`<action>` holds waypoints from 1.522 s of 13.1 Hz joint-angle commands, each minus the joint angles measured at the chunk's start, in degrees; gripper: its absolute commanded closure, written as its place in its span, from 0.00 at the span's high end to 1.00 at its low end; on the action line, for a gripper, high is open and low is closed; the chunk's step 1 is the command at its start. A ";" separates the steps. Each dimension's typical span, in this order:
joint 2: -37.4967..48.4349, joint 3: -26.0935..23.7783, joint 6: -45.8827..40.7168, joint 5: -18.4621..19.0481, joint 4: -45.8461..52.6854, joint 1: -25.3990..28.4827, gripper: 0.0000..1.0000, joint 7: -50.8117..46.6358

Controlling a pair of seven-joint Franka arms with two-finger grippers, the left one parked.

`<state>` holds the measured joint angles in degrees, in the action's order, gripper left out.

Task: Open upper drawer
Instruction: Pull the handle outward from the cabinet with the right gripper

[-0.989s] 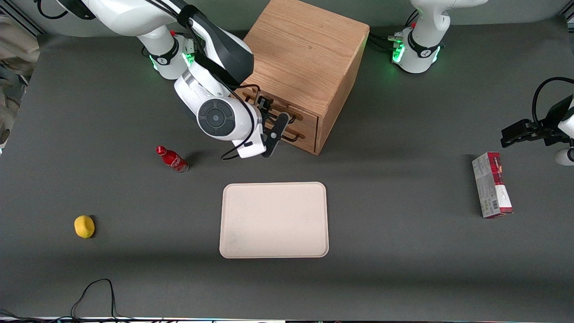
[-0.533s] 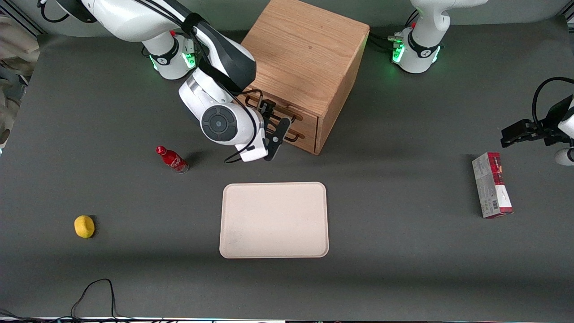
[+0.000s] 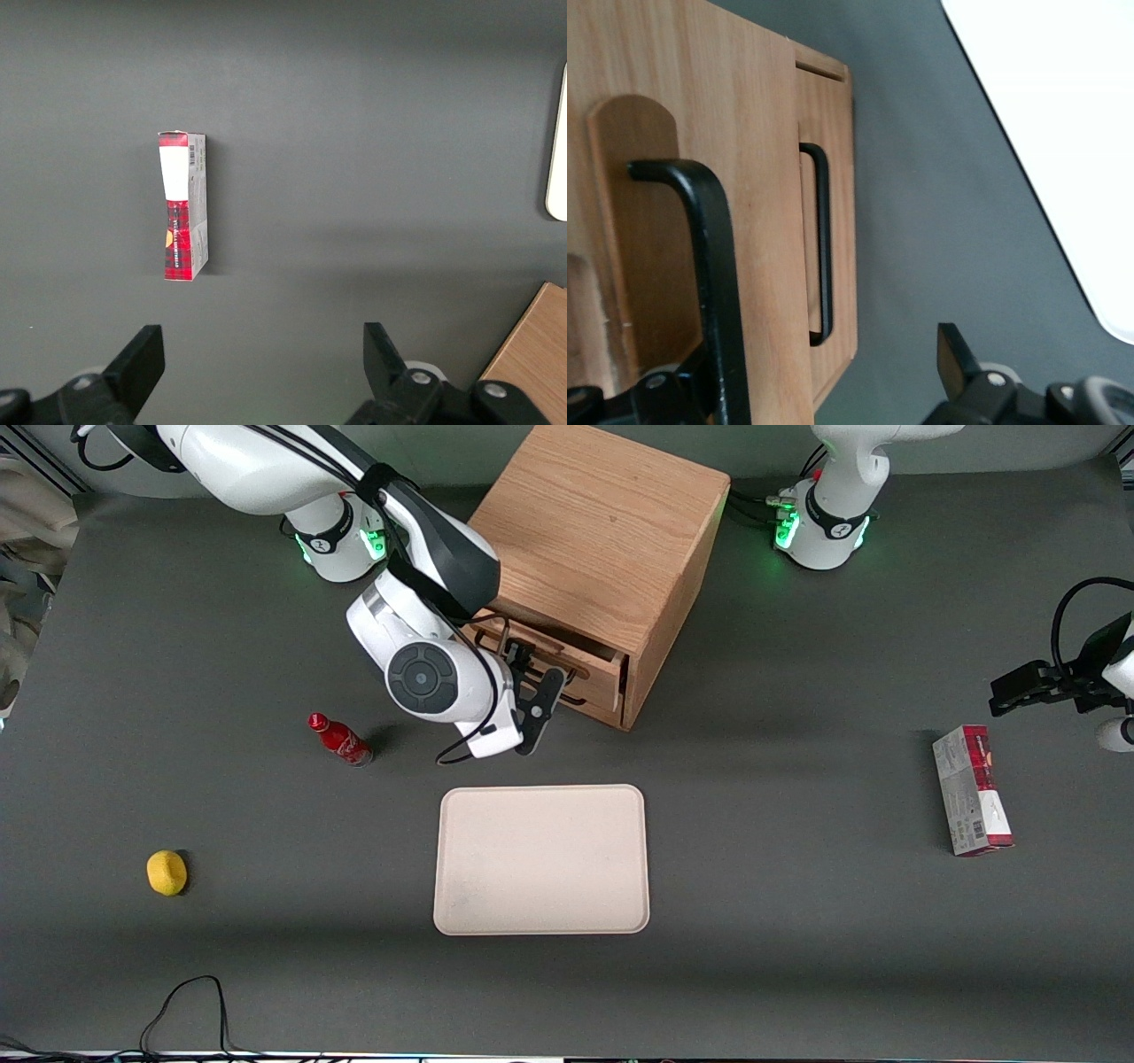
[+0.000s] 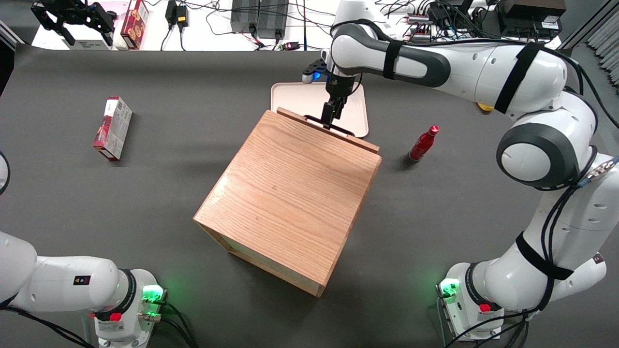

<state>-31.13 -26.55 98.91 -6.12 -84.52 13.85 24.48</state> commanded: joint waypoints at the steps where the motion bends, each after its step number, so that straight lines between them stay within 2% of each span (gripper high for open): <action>1: -0.42 0.27 0.23 0.93 1.28 -0.23 1.00 2.15; 5: -0.33 3.25 0.14 1.11 2.95 -0.58 1.00 6.01; 8: -0.94 5.09 0.41 6.02 4.27 -0.67 1.00 6.81; 15: -3.67 11.78 0.41 5.94 11.65 -0.67 1.00 11.20; 20: -4.55 12.48 0.50 6.38 15.52 -0.67 1.00 9.98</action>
<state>-34.03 -14.87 99.99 -0.69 -73.81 12.74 34.58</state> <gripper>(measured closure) 0.000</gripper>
